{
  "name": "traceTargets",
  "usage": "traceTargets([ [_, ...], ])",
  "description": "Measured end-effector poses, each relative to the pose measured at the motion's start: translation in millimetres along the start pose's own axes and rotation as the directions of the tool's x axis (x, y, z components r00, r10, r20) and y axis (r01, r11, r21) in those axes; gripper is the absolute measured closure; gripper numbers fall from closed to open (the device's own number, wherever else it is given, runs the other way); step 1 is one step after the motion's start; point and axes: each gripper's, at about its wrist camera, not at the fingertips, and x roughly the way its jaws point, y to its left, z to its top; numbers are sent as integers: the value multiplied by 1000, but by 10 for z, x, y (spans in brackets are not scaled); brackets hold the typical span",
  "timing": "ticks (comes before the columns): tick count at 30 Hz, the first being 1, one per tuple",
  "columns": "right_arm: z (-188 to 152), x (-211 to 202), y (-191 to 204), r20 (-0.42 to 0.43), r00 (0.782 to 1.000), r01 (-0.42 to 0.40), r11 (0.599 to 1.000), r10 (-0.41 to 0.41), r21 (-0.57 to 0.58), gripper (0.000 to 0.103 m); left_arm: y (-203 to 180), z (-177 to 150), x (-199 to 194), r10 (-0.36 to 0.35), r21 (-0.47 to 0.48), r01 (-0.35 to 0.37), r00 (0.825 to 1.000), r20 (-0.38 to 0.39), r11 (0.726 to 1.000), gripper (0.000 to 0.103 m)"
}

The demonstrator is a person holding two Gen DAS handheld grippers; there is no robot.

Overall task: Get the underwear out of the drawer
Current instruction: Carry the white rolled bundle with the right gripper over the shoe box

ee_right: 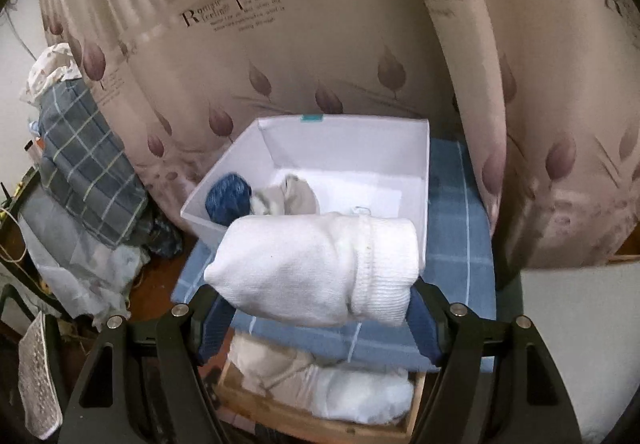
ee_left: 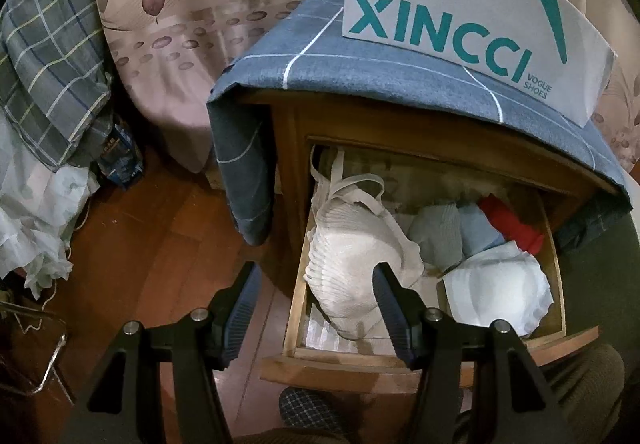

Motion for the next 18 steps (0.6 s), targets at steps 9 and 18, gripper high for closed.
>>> traceTargets([
  [9,434,671,91,-89,992,86,996,-86,-10,31,49,6,17,-21,-25,21,1000,0,999,43],
  [18,372,1313,0,-217,964,157,988,-155,-8,30,116,0,25,-45,-56,44,999,0,997,43],
])
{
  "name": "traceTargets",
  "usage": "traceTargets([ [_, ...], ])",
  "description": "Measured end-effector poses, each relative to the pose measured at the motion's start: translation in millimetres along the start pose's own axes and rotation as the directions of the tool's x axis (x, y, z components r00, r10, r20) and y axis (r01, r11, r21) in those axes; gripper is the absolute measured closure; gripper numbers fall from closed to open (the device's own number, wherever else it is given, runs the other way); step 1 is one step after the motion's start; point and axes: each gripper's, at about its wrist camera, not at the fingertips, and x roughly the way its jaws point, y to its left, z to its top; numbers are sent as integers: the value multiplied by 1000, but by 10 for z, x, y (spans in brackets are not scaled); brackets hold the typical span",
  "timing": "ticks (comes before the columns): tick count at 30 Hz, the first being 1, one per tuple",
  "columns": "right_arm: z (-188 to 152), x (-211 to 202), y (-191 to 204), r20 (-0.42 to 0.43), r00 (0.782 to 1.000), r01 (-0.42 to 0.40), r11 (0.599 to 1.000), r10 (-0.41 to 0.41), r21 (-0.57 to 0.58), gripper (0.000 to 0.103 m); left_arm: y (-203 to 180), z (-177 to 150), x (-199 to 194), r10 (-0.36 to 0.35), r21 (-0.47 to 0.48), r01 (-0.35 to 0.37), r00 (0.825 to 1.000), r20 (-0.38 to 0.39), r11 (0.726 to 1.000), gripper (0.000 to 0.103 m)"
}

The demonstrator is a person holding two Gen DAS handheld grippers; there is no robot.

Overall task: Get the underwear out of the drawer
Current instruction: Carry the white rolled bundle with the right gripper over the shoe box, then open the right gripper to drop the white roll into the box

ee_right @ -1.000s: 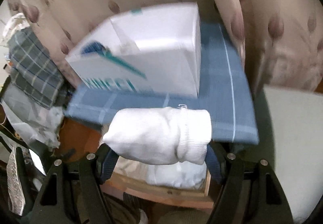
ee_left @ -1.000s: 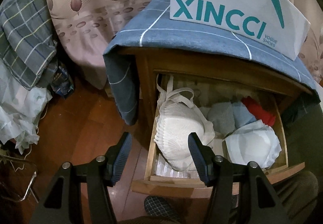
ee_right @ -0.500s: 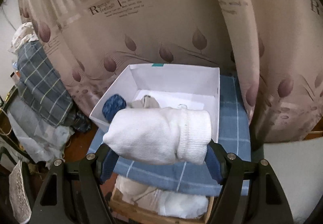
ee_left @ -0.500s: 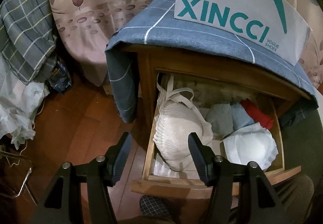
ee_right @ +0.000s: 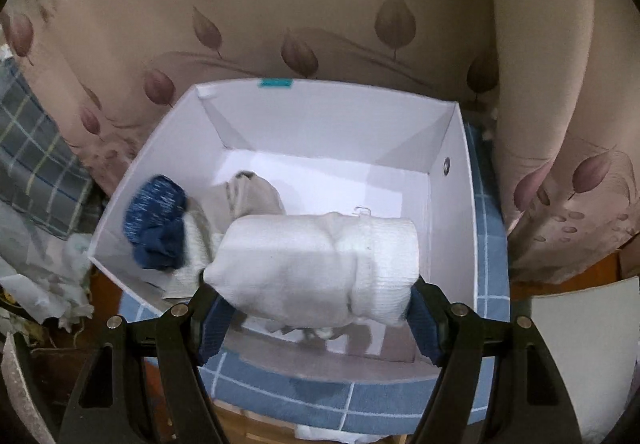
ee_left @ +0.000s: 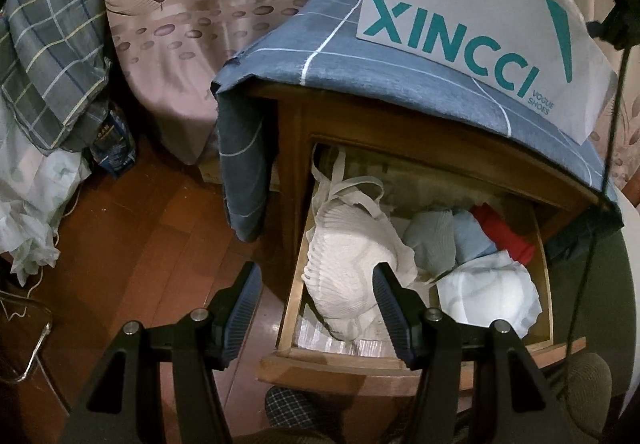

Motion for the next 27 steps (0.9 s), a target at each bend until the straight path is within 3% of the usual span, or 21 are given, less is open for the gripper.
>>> traceTargets([
  [10,-38,343,-23,-64,995,70,998,-70,0,27,24,3,3,-10,-14,9,1000,-3,1000,43],
  [17,-40,382,24,-81,994,77,996,-79,-34,24,31,0,17,-20,-25,20,1000,-4,999,43],
  [27,-22,295,-70,-85,995,55,998,-54,6,13,35,2,12,-21,-27,21,1000,-4,999,43],
])
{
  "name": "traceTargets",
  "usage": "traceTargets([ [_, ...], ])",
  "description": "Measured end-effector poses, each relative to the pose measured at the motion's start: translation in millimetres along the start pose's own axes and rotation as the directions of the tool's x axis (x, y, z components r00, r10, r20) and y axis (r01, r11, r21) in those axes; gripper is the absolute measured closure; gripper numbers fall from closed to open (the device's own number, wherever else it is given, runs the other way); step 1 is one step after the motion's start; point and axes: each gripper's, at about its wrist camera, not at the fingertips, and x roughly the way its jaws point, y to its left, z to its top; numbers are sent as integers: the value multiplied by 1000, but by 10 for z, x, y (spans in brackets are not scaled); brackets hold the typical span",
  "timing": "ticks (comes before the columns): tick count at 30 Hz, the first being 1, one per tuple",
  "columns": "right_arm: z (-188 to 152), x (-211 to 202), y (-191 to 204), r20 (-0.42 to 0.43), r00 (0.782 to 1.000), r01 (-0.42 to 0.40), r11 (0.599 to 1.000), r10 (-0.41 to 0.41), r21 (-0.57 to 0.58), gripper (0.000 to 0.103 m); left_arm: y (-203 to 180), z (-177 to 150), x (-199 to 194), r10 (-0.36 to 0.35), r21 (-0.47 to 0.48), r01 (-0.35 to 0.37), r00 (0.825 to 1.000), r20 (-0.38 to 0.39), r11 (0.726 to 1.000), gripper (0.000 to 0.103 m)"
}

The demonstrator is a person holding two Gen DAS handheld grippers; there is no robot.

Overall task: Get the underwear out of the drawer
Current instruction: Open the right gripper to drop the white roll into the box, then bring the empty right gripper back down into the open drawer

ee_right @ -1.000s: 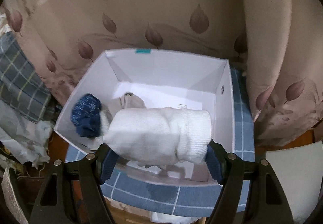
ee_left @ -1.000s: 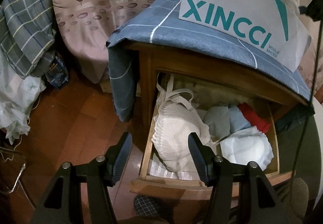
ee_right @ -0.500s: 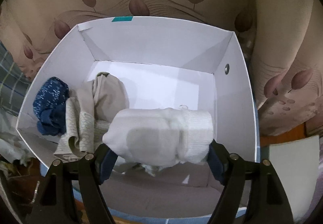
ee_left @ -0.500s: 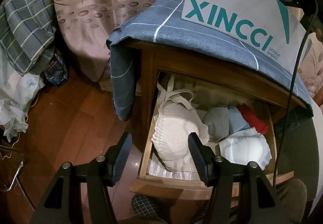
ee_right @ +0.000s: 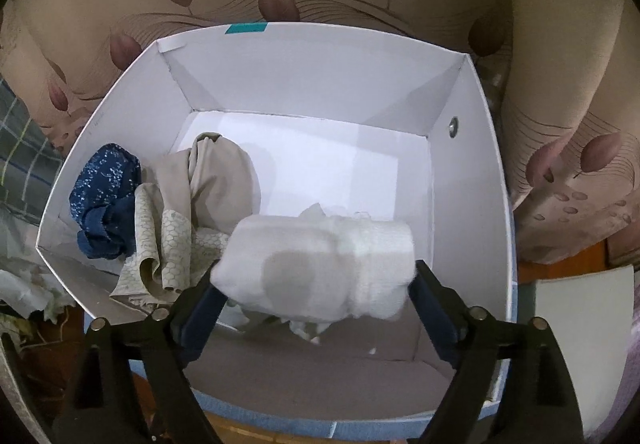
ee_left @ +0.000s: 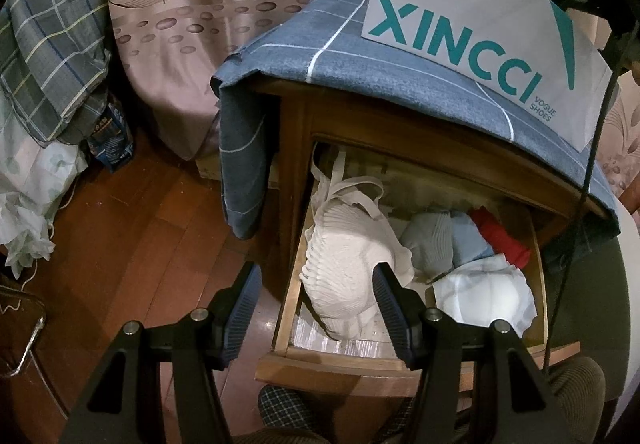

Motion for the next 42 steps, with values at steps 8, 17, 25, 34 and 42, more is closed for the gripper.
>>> traceTargets([
  [8,-55,-220,-45,18,999,-39,999,39,-1,9,13,-3,-4,-5,-6,5,1000,-1,1000,43],
  [17,-329,-565,6,12,994,-107,993,108,-43,8,17,5,6,-7,-17,7,1000,-2,1000,44],
  [25,-1028,-823,-2,-89,989,-126,986,116,-112,8,27,1,-3,-7,-21,7,1000,-4,1000,43],
  [34,-1865,-135,-122,-338,935,-143,986,107,-83,5,31,4,-12,-8,-23,8,1000,-6,1000,43],
  [42,-2232,800,-26,-495,863,-154,985,96,-77,2,56,4,-6,-10,-29,9,1000,-13,1000,43],
])
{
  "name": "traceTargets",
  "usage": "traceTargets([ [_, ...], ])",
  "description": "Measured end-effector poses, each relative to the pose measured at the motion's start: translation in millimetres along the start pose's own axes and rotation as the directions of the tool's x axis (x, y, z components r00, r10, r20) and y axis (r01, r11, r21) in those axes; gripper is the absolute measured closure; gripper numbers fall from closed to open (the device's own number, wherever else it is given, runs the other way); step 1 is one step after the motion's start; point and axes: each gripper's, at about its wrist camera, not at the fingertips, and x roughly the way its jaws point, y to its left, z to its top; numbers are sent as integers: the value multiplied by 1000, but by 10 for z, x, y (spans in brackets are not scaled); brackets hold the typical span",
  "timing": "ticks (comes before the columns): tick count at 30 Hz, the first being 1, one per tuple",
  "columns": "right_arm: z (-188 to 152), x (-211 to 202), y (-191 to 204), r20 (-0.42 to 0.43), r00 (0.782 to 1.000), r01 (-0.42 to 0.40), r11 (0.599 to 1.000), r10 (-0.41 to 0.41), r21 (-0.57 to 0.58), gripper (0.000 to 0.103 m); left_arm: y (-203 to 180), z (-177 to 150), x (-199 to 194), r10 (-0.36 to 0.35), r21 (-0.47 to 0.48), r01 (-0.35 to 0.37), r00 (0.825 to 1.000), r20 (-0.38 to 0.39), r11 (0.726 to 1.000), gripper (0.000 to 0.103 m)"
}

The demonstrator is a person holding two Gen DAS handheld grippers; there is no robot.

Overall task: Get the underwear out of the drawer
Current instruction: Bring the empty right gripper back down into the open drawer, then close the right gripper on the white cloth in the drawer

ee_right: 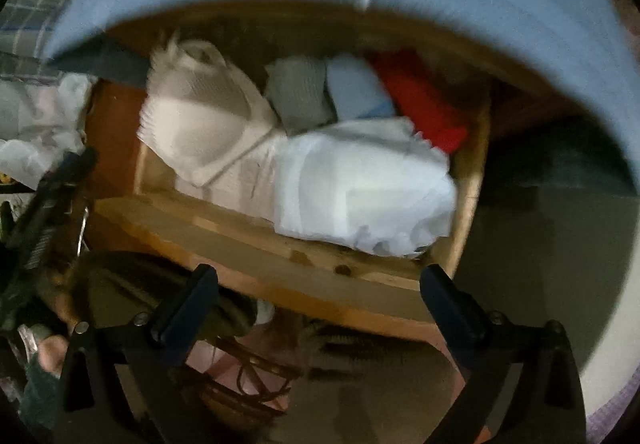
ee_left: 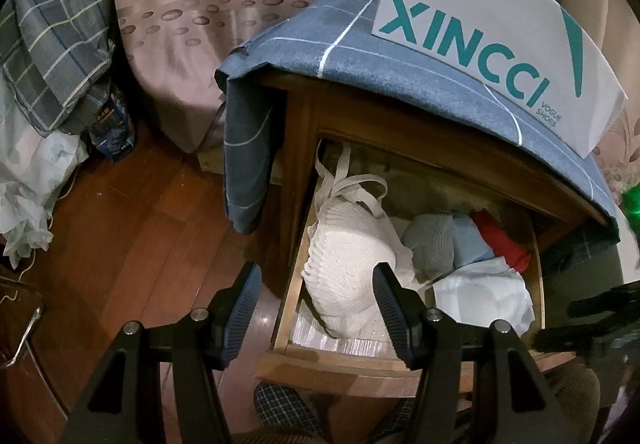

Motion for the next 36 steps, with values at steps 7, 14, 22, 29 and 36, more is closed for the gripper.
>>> traceTargets([
  [7,216,392,7,-24,998,52,999,-52,-5,1,27,-1,20,-7,-4,7,1000,-4,1000,43],
  [14,319,733,43,-64,988,133,989,-138,-71,1,15,12,36,-14,-6,14,1000,-13,1000,43],
  [22,532,977,-24,-118,974,180,979,-192,-100,0,28,17,55,-26,-16,26,999,-20,1000,44],
  [29,666,1240,-106,-222,953,185,976,-206,-112,0,31,23,87,-32,-22,32,999,-27,999,44],
  [36,769,1376,-205,-268,949,152,985,-168,-78,0,40,28,96,-35,-31,34,999,-30,999,44],
])
